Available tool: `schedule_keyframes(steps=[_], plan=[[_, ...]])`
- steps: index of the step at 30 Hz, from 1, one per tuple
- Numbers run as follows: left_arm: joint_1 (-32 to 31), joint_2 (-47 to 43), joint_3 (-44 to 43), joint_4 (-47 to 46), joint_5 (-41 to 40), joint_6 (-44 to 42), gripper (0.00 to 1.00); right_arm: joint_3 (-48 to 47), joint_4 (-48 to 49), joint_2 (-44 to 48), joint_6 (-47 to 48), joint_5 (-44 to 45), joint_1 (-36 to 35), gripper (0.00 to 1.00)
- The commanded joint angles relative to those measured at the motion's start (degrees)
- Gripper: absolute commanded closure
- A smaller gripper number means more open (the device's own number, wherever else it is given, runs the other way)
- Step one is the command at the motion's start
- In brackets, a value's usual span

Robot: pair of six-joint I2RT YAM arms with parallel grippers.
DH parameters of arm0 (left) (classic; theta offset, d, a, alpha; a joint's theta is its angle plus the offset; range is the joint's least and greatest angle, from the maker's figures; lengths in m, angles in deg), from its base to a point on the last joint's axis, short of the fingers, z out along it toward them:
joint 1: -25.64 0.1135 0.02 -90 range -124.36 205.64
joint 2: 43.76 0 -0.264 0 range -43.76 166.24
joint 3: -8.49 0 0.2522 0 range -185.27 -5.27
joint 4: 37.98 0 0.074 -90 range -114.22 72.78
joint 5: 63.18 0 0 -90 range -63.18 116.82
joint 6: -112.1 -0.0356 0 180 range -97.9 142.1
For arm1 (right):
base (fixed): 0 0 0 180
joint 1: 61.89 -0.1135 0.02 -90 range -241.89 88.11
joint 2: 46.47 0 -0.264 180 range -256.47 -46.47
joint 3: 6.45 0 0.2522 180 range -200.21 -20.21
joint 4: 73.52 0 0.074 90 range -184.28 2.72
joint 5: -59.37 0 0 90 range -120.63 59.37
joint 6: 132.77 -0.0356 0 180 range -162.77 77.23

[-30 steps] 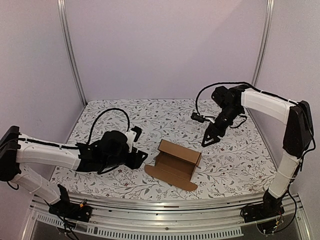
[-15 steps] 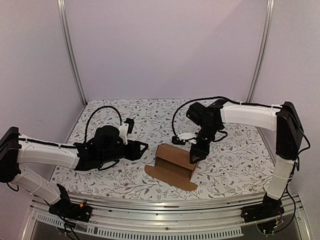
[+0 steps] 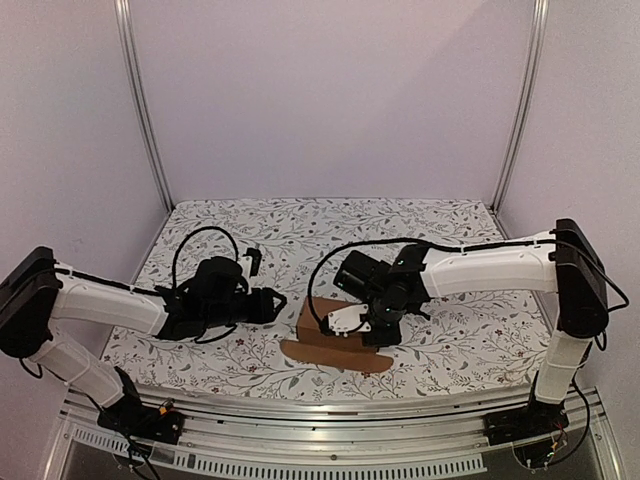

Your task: Fold the paper box

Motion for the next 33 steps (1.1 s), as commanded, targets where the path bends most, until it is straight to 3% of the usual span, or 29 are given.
schedule_keyframes(steps=[1, 6, 13, 27, 33], plan=[[0.6, 3.98, -3.4, -3.34, 5.9, -0.19, 0.59, 1.95, 2.25, -1.2, 0.48, 5.3, 0.74, 0.58], [0.53, 11.44, -7.33, -8.97, 15.06, 0.89, 0.77, 4.03, 3.91, -0.31, 0.77, 4.13, 0.69, 0.57], [-1.12, 14.65, -11.68, -9.47, 16.46, -0.88, 0.97, 5.34, 4.17, 2.95, 1.66, 3.07, 1.55, 0.55], [-1.64, 27.33, -17.62, -0.69, 19.92, 0.32, 1.0, 6.53, 2.25, 3.07, 0.28, -1.22, 4.71, 0.55], [-2.83, 26.65, -18.0, 1.09, 16.0, -3.46, 1.0, -1.04, -5.53, 8.4, -1.0, -14.92, 8.52, 0.44]])
